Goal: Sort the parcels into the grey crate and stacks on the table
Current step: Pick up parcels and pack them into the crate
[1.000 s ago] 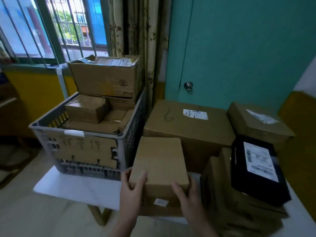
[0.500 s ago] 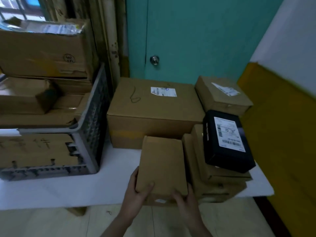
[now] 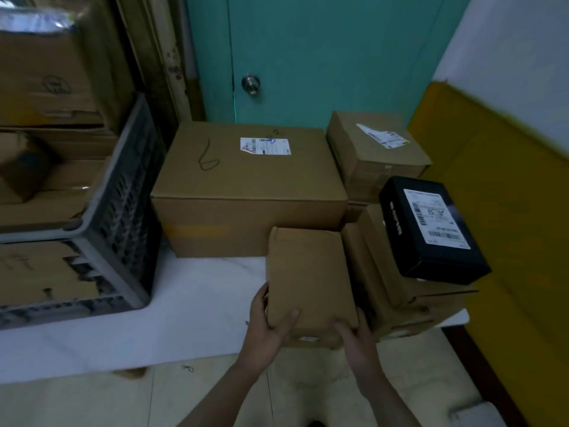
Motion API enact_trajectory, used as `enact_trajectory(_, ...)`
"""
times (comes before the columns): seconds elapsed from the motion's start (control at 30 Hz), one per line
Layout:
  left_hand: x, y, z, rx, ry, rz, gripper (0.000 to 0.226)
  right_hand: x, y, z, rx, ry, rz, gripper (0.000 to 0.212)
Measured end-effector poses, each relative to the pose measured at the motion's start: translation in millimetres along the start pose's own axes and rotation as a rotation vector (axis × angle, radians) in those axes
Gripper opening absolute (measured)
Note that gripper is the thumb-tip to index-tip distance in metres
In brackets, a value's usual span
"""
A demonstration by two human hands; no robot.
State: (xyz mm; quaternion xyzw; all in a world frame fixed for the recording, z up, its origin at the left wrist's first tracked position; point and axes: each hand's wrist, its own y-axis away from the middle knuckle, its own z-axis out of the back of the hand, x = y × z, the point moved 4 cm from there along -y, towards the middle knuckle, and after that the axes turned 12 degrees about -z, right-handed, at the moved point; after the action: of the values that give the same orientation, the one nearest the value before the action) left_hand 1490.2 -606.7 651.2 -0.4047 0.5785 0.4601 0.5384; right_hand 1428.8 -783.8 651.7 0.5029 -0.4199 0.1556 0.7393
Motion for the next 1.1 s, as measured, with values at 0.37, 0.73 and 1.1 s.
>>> enact_trajectory(0.37,-7,32,71,-0.157,0.034,0.024,0.078,18,30,-45,0.278,0.230,0.131,0.057)
enact_trajectory(0.73,-40,44,126,-0.231,-0.174,-0.042,0.074,55,60,-97,0.042,0.252,0.317,0.029)
enact_trajectory(1.1,-40,37,153,-0.315,-0.131,0.064,0.051,54,58,-136,0.115,0.284,0.309,0.064)
